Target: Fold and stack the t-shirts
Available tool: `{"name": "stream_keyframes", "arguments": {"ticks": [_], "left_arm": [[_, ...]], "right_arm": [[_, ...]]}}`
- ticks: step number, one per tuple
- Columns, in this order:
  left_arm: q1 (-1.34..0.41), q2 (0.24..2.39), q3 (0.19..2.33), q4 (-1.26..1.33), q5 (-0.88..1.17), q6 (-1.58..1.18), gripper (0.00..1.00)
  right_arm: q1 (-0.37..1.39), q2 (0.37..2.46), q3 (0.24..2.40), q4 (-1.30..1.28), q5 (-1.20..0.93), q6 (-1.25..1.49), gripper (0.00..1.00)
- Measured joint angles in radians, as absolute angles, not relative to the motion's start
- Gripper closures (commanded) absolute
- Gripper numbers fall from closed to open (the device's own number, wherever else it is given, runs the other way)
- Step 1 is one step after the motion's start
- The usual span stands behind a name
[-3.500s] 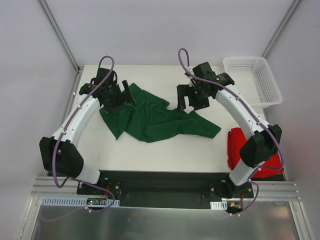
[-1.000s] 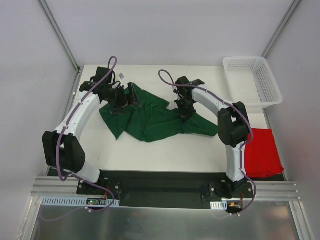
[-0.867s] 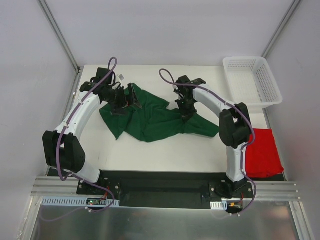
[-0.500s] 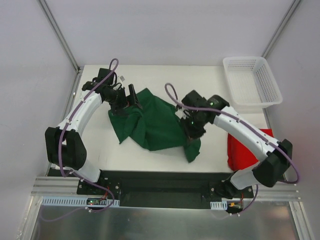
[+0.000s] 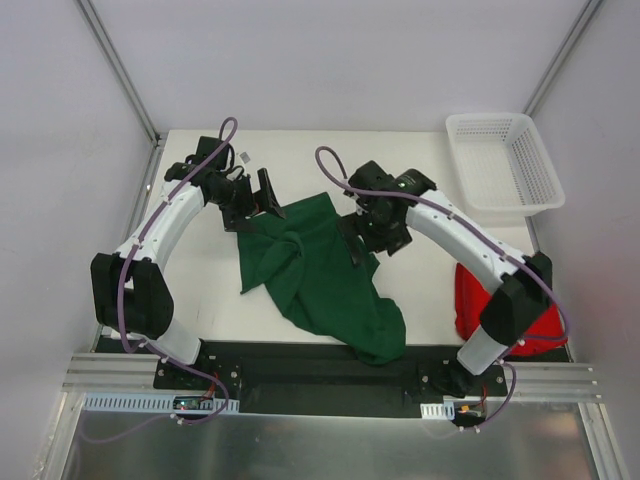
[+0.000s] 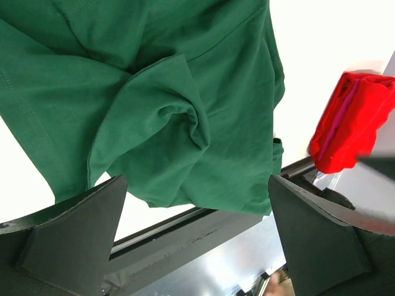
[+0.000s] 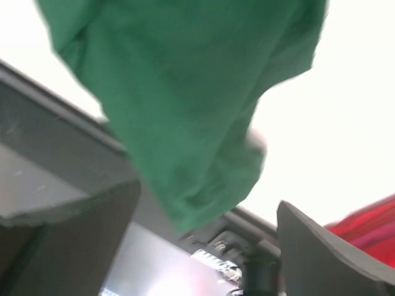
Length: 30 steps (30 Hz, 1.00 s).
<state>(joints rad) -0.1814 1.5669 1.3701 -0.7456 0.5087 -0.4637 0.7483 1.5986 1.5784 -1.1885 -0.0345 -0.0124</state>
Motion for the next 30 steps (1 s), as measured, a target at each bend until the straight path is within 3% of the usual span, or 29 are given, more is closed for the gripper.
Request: {"name": "stream_keyframes", "arguments": {"ticks": [4,10,13,14,15,23,30], "left_arm": [[-0.181,1.567,1.370,-0.746,0.508,-0.463,0.01],[-0.181,1.565,1.336,-0.741,0.509,-0.463,0.01],[-0.181,1.555,1.307,-0.742,0.508,-0.463,0.01],[-0.181,1.549,1.298,-0.743,0.508,-0.463,0.01],[-0.181,1.543,1.291,-0.744,0.508,-0.463,0.01],[-0.181,1.509,1.278,-0.745,0.508,-0.463,0.01],[-0.181,1.510,1.279,-0.745,0.508,-0.464,0.01]], "right_arm": [[0.685,1.772,1.587,-1.068,0.003,-0.038,0.01],[0.640,2.067,1.655,-0.950,0.012,-0.057,0.21],[0.638,2.138,1.699,-0.937,0.004,-0.060,0.54],[0.638,2.148,1.715,-0.937,-0.003,-0.064,0.85],[0.636,2.157,1.736,-0.938,-0.013,-0.063,0.98],[0.625,2.161,1.854,-0.984,-0.058,-0.064,0.99],[0.619,2.108,2.278,-1.095,-0.059,-0.064,0.99]]}}
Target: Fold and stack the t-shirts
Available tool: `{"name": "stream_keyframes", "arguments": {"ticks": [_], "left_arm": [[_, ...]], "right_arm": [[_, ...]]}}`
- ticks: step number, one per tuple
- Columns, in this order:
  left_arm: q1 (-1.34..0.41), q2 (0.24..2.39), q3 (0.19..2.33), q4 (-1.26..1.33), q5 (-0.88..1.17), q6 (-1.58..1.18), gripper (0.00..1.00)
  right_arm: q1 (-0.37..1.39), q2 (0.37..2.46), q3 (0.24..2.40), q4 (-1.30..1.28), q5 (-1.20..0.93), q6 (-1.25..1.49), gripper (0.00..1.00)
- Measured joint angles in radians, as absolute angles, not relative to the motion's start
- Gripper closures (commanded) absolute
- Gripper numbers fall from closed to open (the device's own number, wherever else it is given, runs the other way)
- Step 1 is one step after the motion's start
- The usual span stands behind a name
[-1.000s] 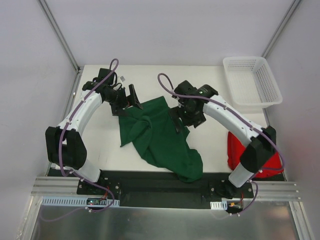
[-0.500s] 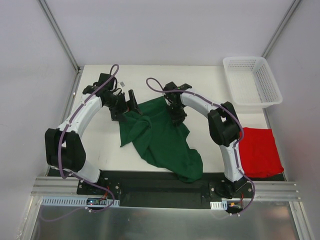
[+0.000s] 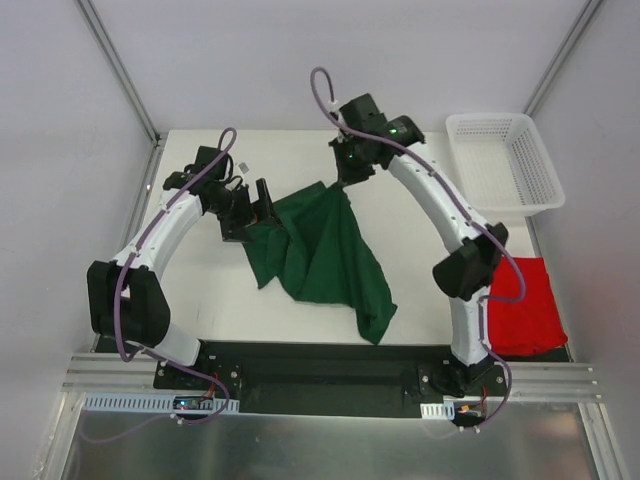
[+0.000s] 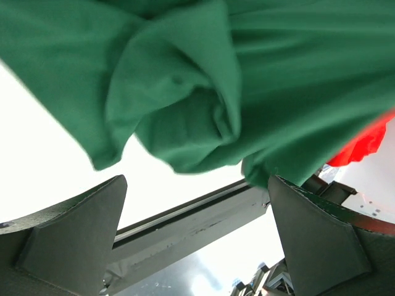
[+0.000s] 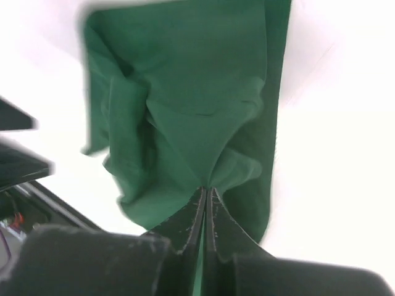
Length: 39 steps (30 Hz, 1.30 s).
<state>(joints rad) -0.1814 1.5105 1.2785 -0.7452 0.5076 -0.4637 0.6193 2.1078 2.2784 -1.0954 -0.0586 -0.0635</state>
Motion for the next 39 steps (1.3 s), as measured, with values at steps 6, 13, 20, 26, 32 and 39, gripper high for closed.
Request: {"name": "stream_keyframes", "arguments": {"ticks": [6,13,20,26,32,39], "left_arm": [[-0.181,1.518,1.293,-0.746,0.508,-0.466,0.01],[-0.181,1.550,1.309,-0.741,0.505,-0.471,0.01],[-0.184,1.678,1.393,-0.738,0.462,-0.473,0.01],[-0.184,1.896,1.531,-0.748,0.377,-0.471,0.01],[-0.184,2.070,1.665,-0.815,0.225,-0.461,0.01],[-0.184,2.089,1.715,-0.889,0.062,-0.459,0.01]], "right_arm": [[0.609,1.704,2.066,-0.943,0.104,-0.060,0.39],[0.612,1.554,2.089,-0.953,0.310,-0.043,0.04],[0.630,1.493,1.673,-0.965,0.197,0.020,0.04],[0.637,1.449,1.564,-0.992,0.095,0.037,0.04],[0.640,1.339,1.563,-1.008,0.066,0.037,0.04],[0.640,1.308,1.519,-1.031,0.062,0.038,0.04]]}}
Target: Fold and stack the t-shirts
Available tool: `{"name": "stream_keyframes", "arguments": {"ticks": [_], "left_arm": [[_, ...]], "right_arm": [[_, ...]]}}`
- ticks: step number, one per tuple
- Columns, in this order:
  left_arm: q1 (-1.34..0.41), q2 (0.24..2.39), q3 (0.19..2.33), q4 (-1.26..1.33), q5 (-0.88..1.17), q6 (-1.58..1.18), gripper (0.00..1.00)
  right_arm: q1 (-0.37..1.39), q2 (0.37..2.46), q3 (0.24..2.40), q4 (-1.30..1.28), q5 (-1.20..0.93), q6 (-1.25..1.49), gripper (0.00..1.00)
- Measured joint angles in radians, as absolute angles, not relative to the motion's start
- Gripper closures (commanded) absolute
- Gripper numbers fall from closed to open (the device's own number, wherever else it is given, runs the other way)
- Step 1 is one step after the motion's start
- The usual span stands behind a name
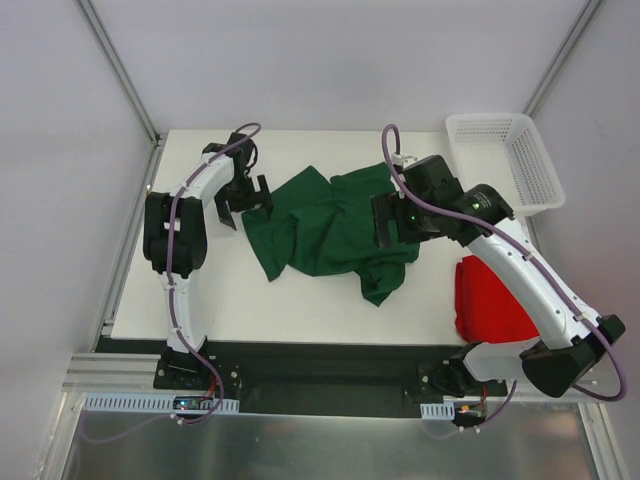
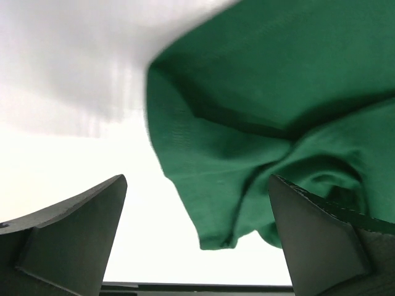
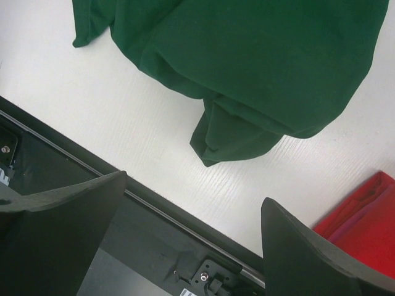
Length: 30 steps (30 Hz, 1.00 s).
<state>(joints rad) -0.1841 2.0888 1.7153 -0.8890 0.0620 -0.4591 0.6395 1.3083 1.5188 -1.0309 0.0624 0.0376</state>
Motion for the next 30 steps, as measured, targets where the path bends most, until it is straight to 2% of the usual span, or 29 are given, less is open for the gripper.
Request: {"name": "stream_keyframes", "arguments": {"ticks": [6,16,17,19,20,25,30], "left_arm": [[-0.183,2.101,1.726,-0.916,0.033,-0.456,0.01],[-0.177,2.250,1.823,-0.910,0.084,-0.425,0.01],[-0.175,2.258,1.835,-0.915,0.087,-0.423,0.05],[-0.170,2.259,1.839,-0.918,0.101,-0.421,0.77],[-0.168,2.260,1.840,-0.920,0.103,-0.421,1.00],[-0.160,2.256,1.830,-0.906,0.140,-0.410,1.00],[-0.159,2.136,1.732,-0.896,0.051,-0.420,1.00]], "right_arm": [[0.640,1.310,1.507,-1.054,0.058,0.037,0.04],[0.640,1.311,1.507,-1.076,0.058,0.033,0.04],[0.640,1.311,1.507,-1.080,0.058,0.033,0.04],[0.639,1.311,1.507,-1.086,0.059,0.033,0.04],[0.639,1.311,1.507,-1.089,0.059,0.033,0.04],[0.639,1.311,1.507,-1.095,0.057,0.031,0.04],[0.639,1.324,1.507,-1.096,0.047,0.024,0.04]]}}
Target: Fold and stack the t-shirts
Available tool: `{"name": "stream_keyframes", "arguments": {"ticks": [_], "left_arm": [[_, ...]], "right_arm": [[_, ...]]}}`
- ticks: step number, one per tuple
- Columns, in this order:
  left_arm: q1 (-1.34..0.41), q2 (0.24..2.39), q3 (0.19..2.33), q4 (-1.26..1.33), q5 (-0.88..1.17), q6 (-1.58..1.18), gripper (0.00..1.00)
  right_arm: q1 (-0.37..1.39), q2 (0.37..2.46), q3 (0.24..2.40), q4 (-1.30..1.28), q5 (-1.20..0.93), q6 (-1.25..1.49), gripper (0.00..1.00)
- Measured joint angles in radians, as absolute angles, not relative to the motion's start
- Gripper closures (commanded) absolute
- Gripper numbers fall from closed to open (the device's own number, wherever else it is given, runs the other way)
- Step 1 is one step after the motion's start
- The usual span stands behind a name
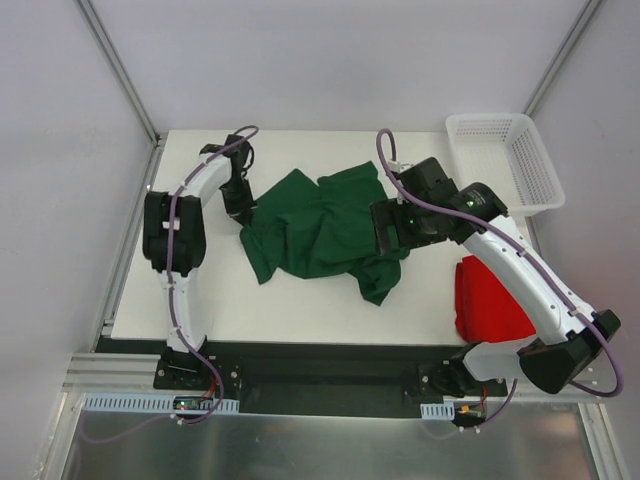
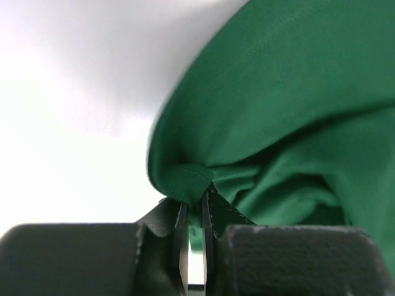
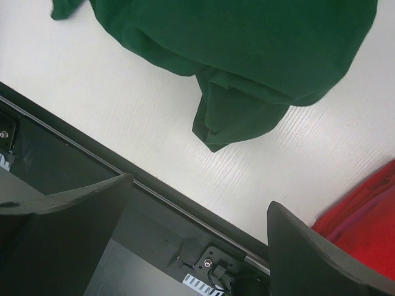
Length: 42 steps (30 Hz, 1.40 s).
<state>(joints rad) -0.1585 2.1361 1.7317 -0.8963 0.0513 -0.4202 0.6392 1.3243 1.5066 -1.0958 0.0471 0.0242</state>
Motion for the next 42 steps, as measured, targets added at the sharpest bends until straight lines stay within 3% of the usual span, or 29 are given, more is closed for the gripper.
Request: {"name": "stream_keyframes", "arguments": {"ticks": [4,5,6,7,11,16,23,28,34,37,39,40,41,42], "left_arm": [[-0.141,1.898,1.662,-0.929,-0.040,-0.458,1.00],[-0.134,1.811,1.652,-0.939,-0.073,-0.465,0.96],[-0.128,1.744,1.646,-0.946,-0.098,-0.469,0.22],[-0.121,1.675,1.633,-0.949,-0.123,-0.474,0.01],[-0.096,1.532,1.549,-0.985,-0.164,-0.490,0.01],[-0.088,1.663,1.531,-1.020,-0.159,-0.496,0.01],[-0.087,1.839,1.794,-1.061,-0.139,-0.473,0.01],[-0.070,1.943,2.012,-1.037,-0.127,-0.458,0.01],[-0.057,2.014,1.971,-1.028,-0.080,-0.461,0.01],[-0.055,1.993,1.866,-1.009,-0.051,-0.468,0.01],[-0.055,1.967,1.783,-0.989,-0.034,-0.471,0.01],[-0.055,1.949,1.746,-0.986,-0.025,-0.471,0.01],[-0.055,1.931,1.713,-0.981,-0.016,-0.471,0.01],[-0.055,1.914,1.687,-0.974,-0.008,-0.471,0.01]], "right_arm": [[0.639,1.361,1.501,-1.095,0.039,0.022,0.04],[0.639,1.372,1.496,-1.096,0.037,0.022,0.04],[0.639,1.382,1.492,-1.096,0.037,0.022,0.04],[0.639,1.394,1.489,-1.098,0.037,0.021,0.04],[0.638,1.443,1.486,-1.097,0.041,0.017,0.04],[0.638,1.514,1.495,-1.096,0.047,0.015,0.04],[0.631,1.676,1.597,-1.019,0.047,-0.008,0.04],[0.583,1.935,1.826,-0.953,-0.003,-0.011,0.02],[0.554,2.263,2.080,-0.890,-0.096,0.000,0.03],[0.555,2.368,2.151,-0.870,-0.136,0.017,0.13],[0.555,2.403,2.160,-0.852,-0.157,0.027,0.42],[0.555,2.415,2.161,-0.844,-0.167,0.031,0.62],[0.556,2.422,2.161,-0.836,-0.174,0.038,0.98],[0.556,2.427,2.164,-0.833,-0.179,0.035,0.99]]}}
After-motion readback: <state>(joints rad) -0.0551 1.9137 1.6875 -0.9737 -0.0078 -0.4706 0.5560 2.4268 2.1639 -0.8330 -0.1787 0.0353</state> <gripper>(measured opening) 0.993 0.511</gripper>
